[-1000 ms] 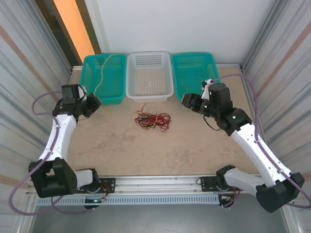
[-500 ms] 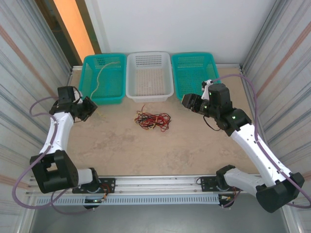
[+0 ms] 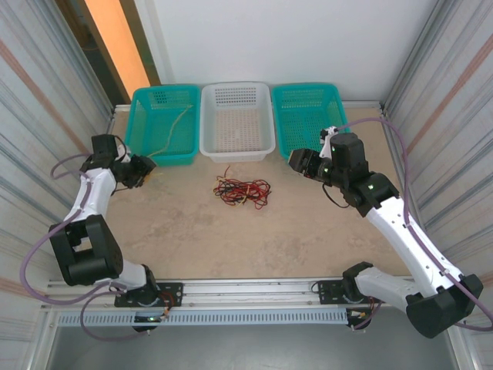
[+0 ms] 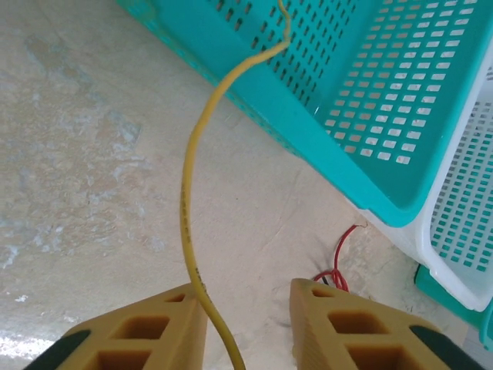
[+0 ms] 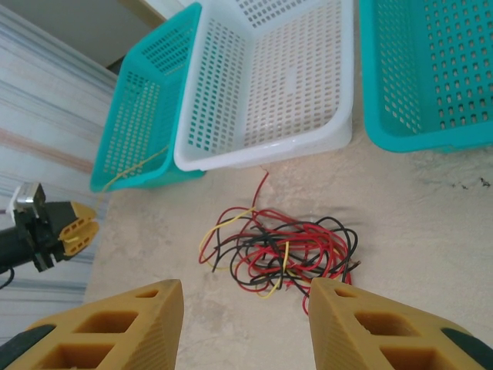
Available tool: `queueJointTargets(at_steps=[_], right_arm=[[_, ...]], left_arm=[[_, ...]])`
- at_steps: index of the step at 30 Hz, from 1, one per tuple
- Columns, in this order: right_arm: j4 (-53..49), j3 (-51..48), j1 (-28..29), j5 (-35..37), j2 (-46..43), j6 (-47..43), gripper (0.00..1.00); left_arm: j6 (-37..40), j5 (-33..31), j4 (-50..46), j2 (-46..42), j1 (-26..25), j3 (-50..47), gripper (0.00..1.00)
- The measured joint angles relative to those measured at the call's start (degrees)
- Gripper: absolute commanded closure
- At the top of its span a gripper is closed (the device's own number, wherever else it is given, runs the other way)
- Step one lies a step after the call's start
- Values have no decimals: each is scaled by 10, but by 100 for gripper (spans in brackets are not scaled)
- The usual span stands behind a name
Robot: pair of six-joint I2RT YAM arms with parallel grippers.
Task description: Untangle the cables
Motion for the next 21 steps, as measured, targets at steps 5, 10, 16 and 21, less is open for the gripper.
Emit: queueJointTargets(at_steps=[5,10,16,21], right_arm=[[0,0,0,0,0,0,54],[0,0,0,0,2,0,50],[-9,5,8,-2,35,-3,36],[-27,17,47,1,95,-8,38]], left_arm=[[2,-3,0,-10,0,12,50],[4,-23,-13,-41,0,17,47],[15,-90,-43,-116,-9,41,45],[37,-156,-53,-183,-97,75,51]])
